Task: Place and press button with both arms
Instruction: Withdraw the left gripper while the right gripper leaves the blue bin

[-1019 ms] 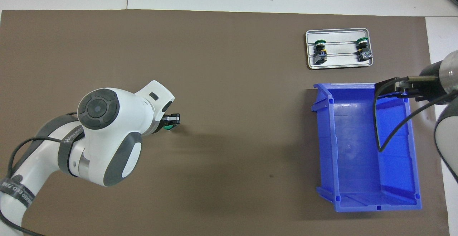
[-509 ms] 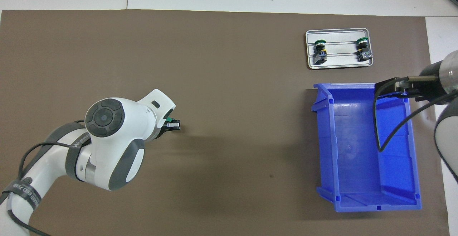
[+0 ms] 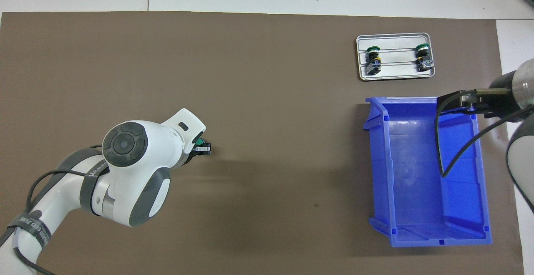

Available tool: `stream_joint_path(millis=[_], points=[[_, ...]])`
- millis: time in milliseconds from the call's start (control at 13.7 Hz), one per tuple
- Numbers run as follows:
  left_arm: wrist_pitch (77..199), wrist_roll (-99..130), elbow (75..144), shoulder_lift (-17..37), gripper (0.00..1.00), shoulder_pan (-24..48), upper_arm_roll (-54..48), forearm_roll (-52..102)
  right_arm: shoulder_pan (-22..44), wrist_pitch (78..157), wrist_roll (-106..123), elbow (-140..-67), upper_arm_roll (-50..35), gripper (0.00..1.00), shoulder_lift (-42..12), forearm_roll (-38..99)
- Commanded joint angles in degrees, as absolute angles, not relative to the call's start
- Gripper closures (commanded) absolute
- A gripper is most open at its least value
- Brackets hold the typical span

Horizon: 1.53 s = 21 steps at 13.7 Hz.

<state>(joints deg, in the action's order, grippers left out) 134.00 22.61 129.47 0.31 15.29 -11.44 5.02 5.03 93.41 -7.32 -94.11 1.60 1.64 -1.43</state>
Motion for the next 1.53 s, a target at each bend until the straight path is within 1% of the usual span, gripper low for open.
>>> stream_joint_path(millis=[0,146,218,437,655,873,1019,1165,1383,1456], points=[[139.12,21.88,133.41,1.23,1.0,16.61,-10.81,5.54,4.92,93.25,-7.73,-94.75,1.58,0.0,2.29,-0.79],[138.17,21.36,132.9,1.32,1.0,16.35,-10.72,5.54,4.83,93.25,-7.73,-94.75,1.58,0.0,2.29,-0.79],[136.6,21.36,131.06,1.93,1.0,15.91,-10.64,5.36,4.83,93.25,-7.73,-94.75,1.58,0.0,2.29,-0.79],[125.89,21.27,121.93,2.46,1.0,14.16,-10.37,5.1,5.01,93.25,-7.65,-94.75,1.41,0.0,2.29,-0.79],[117.8,19.18,114.72,2.46,1.0,9.6,-10.37,4.92,4.92,92.81,-7.47,-94.75,1.41,0.0,2.29,-0.79],[108.66,11.28,107.69,2.72,1.0,2.22,-10.28,4.92,5.27,92.9,-7.99,-94.92,1.41,0.0,2.37,-0.79],[103.82,4.43,104.69,2.55,1.0,-2.79,-10.2,4.75,5.89,93.51,-8.52,-95.18,0.88,0.0,2.46,-0.88],[100.47,-0.16,103.72,1.67,1.0,-6.14,-10.11,2.05,8.34,95.44,-12.19,-96.76,0.88,0.0,2.9,-0.79],[92.83,-0.7,97.14,1.85,1.0,-6.5,-10.02,-0.88,13.08,100.27,-15.02,-99.4,0.88,0.01,3.16,-0.79],[92.12,-0.7,96.08,1.67,0.88,-6.5,-9.85,-0.62,15.01,101.07,-16.68,-99.58,0.88,0.01,2.82,-0.79]])
